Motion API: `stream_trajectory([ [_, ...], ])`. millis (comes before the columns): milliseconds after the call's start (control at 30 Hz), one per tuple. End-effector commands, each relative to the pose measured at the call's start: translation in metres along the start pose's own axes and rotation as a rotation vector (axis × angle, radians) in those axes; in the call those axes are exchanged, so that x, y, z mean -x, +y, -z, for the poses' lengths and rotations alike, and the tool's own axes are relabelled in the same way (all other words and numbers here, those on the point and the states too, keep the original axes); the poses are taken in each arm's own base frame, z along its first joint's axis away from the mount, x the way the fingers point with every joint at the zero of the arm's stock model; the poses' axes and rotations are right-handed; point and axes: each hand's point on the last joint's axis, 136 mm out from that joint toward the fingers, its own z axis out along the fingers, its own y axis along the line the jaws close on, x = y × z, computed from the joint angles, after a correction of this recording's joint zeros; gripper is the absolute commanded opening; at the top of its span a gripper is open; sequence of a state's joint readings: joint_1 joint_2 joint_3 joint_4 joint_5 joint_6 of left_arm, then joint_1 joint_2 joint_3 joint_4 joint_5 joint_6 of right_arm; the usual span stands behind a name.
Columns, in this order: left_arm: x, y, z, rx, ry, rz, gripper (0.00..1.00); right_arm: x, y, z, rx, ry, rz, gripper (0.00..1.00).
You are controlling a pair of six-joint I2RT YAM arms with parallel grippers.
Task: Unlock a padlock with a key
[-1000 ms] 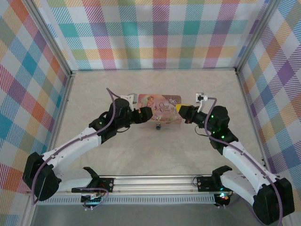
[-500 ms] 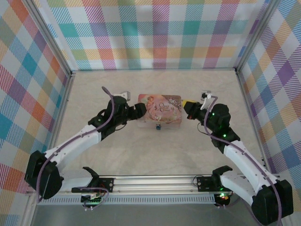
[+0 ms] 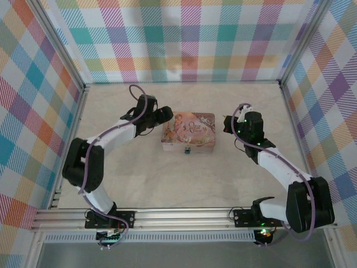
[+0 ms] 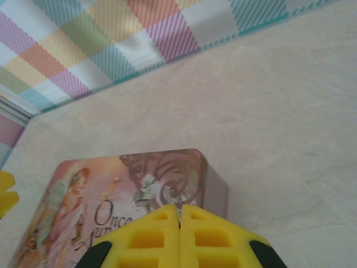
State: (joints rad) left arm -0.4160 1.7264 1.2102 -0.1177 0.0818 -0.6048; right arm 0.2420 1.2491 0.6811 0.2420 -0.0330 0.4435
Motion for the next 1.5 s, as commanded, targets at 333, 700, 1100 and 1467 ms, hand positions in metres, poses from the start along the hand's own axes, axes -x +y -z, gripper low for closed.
stream_trajectory([
  [333,0.034,-0.020,-0.062,-0.084,0.050,-0.005,0.74,0.011,-0.015,-0.026,-0.055,-0.003,0.034,0.00],
  [700,0.014,-0.048,-0.078,-0.240,0.154,-0.004,0.72,0.000,-0.015,-0.032,-0.035,0.038,0.026,0.00],
  [1100,0.034,-0.045,-0.035,-0.197,0.039,-0.024,0.90,-0.010,-0.026,-0.021,-0.091,0.064,0.047,0.00],
  [1467,-0.006,-0.021,0.044,-0.184,0.007,-0.009,1.00,0.000,-0.040,-0.038,-0.146,0.055,0.058,0.00],
])
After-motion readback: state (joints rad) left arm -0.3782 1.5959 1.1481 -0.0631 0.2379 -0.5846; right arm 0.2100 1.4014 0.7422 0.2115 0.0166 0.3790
